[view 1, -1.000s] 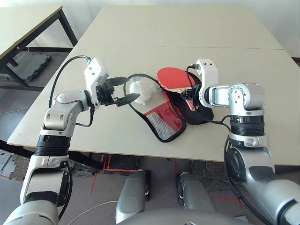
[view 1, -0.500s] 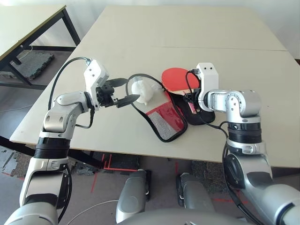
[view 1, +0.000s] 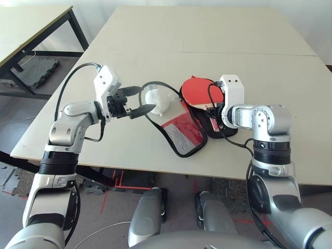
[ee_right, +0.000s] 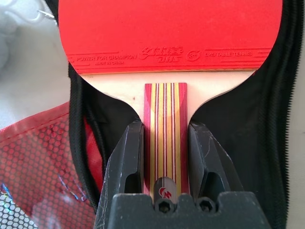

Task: Store the ping-pong paddle in its case and zip it.

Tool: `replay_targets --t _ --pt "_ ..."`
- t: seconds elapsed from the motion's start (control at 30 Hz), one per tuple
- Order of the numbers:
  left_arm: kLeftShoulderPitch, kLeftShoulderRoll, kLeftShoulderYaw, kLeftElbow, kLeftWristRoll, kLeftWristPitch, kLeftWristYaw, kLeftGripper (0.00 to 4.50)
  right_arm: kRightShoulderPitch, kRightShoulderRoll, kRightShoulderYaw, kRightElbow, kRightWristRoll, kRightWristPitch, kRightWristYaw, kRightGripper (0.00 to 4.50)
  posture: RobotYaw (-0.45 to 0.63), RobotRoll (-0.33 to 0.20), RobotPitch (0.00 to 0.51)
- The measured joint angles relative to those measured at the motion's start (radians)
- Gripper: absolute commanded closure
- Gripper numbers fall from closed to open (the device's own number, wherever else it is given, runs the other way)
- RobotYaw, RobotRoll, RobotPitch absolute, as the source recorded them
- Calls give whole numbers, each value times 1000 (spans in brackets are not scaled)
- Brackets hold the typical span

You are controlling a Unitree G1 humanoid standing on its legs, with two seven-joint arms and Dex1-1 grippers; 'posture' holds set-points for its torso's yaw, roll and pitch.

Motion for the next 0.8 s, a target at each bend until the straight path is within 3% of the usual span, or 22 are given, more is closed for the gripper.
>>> replay_targets --t 0.3,0.6,0.8 --pt "0 0 -1 0 0 0 -3 0 13 -6 14 0 -9 -7 3 3331 133 0 110" --pt "-20 81 -7 56 15 -7 -63 0 22 -81 75 0 -6 -24 59 110 137 0 103" --pt "-17 117 -9 73 16 -8 -106 0 23 -231 89 -52 55 -127 224 44 131 0 97"
